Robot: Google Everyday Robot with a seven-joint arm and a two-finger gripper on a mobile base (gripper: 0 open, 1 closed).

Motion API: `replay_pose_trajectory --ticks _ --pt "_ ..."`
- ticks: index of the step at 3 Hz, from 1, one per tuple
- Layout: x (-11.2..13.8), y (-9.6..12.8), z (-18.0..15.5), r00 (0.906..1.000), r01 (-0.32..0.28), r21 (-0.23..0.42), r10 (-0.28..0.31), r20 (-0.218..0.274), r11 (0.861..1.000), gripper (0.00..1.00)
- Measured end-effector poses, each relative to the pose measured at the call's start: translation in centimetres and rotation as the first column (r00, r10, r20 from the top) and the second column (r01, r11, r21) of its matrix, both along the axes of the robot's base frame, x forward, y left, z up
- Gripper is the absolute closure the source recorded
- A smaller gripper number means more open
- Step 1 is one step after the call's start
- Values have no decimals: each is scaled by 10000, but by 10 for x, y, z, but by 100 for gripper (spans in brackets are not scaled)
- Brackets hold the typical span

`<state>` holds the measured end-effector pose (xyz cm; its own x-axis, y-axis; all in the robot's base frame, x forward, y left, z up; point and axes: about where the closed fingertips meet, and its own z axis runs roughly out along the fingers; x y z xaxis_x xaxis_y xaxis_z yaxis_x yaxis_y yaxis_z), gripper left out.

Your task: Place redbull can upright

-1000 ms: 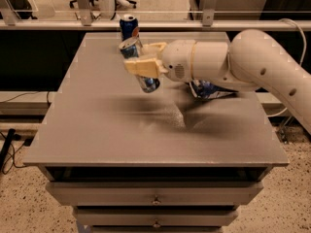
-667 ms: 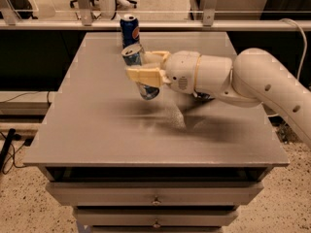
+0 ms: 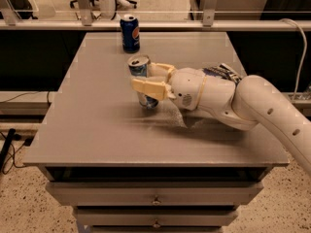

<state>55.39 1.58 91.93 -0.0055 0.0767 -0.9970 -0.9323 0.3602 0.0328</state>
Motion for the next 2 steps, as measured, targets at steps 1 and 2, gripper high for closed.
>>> replay_pose_trajectory --ticks 1,2 --pt "-3 -3 -9 10000 -41 373 41 -7 9993 100" --pt "-7 -13 -15 10000 43 340 -43 4 9994 75"
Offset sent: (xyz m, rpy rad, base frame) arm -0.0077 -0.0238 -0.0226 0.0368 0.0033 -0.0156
